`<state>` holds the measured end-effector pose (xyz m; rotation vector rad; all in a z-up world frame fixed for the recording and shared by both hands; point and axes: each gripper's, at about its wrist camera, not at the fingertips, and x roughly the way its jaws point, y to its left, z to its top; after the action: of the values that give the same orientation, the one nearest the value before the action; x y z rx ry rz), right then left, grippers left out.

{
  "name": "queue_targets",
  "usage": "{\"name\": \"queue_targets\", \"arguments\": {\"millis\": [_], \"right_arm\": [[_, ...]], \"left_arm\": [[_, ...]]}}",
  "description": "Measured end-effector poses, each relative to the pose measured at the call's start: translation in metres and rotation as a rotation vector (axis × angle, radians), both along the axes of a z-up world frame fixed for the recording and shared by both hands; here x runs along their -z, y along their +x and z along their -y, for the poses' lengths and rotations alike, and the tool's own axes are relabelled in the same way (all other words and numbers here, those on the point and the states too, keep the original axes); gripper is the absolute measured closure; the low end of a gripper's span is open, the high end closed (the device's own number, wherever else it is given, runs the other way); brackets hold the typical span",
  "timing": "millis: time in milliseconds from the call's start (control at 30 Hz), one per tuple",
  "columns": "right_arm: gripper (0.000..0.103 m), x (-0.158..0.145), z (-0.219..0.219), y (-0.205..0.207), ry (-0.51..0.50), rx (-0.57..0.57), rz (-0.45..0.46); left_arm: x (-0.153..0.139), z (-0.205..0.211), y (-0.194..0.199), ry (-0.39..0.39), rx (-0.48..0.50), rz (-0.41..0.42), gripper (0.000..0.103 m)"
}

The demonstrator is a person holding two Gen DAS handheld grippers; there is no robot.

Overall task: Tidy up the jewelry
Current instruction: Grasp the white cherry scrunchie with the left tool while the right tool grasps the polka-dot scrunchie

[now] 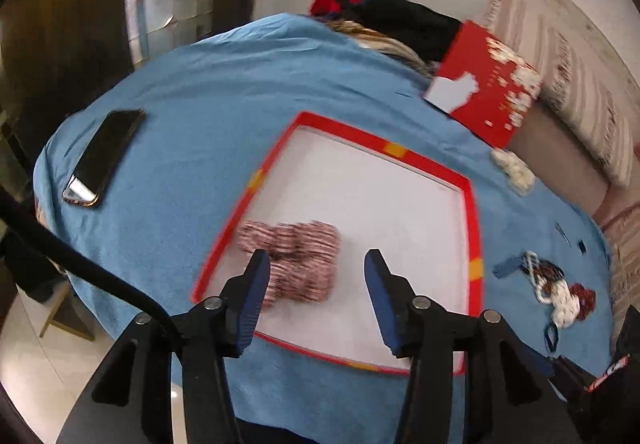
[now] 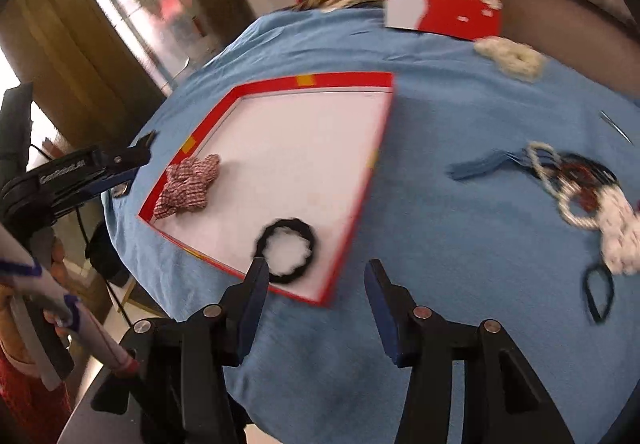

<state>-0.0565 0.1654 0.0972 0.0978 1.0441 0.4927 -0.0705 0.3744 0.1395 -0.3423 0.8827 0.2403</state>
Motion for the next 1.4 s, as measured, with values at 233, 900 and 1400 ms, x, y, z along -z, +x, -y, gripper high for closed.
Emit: {"name": "queue_targets", "arguments": {"millis": [233,900,1400], "right_arm": [[0.049,0.003,0.094,-0.025,0.030,0.169,-0.004],[0.047,0.011,0.322,-0.028,0.004,0.572,0.051],[0.046,0.025,0.325,0.053,-0.081,0.483,0.083]], "left_arm": [[-0.002,0.078,0.006,0.012,0.164,-0.019,0.052],[0.056,0.330,0.083,-0.124,0.569,-0.173,0.052],[0.101,0.396,0.157,-0.170,0.634,-0.263,0.054]]}}
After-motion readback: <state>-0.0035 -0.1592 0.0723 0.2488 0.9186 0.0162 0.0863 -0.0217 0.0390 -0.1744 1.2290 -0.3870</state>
